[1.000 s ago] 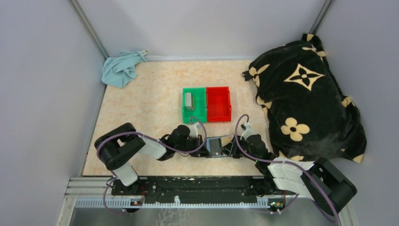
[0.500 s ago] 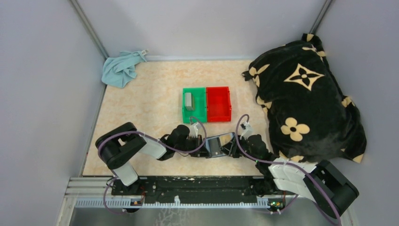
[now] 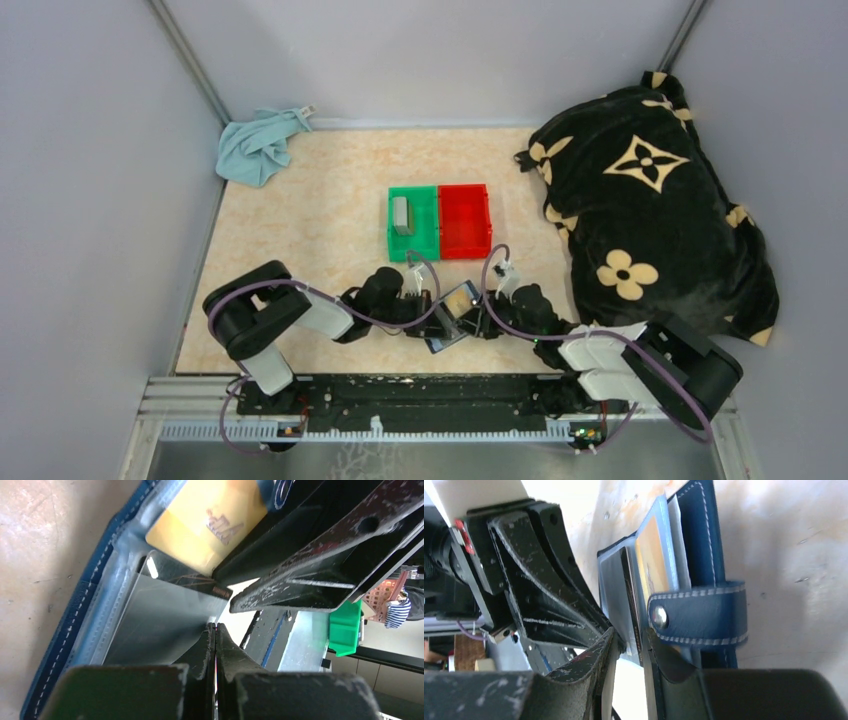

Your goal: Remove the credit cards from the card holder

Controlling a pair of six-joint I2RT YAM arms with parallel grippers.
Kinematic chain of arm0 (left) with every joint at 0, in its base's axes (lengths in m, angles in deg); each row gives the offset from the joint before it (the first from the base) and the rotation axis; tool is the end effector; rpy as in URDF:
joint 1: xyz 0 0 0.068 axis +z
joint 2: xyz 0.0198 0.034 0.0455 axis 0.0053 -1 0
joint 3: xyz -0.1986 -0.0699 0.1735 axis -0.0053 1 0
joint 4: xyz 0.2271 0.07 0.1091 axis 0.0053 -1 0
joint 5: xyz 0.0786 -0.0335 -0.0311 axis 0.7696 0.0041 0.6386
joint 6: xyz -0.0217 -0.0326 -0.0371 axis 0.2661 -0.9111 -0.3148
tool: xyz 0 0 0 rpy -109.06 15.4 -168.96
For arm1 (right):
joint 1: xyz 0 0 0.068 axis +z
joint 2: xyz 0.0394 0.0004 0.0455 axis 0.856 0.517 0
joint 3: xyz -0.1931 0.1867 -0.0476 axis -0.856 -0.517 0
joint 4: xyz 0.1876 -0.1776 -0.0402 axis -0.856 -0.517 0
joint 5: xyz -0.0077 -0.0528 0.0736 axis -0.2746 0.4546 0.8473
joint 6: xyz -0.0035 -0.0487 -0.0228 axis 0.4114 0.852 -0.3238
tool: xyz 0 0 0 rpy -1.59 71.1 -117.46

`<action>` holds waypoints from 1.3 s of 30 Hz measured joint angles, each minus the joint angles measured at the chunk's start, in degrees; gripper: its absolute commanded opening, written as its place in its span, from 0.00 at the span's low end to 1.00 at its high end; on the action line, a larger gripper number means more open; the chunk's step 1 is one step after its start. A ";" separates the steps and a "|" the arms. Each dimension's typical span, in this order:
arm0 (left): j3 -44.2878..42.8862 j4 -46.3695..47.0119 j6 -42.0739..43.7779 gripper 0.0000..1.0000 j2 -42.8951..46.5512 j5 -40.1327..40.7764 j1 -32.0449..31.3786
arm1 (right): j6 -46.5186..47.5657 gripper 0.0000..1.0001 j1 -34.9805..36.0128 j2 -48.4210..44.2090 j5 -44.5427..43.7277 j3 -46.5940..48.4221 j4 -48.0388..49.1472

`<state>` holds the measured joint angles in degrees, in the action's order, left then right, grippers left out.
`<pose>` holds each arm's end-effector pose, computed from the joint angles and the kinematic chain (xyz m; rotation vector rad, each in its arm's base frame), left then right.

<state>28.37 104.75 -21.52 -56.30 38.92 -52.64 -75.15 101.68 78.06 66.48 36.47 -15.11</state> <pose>0.1552 -0.2276 0.1057 0.4323 2.3968 -1.4330 0.1246 0.1273 0.1171 -0.0711 2.2205 1.2049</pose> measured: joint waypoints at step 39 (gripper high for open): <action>-1.95 -20.72 8.70 0.02 11.72 12.50 0.70 | 2.43 0.26 1.33 -8.39 -0.72 1.88 -12.72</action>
<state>26.42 84.03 -12.82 -44.59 51.42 -51.94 -72.73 103.01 69.66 65.76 38.35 -27.83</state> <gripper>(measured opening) 0.028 0.257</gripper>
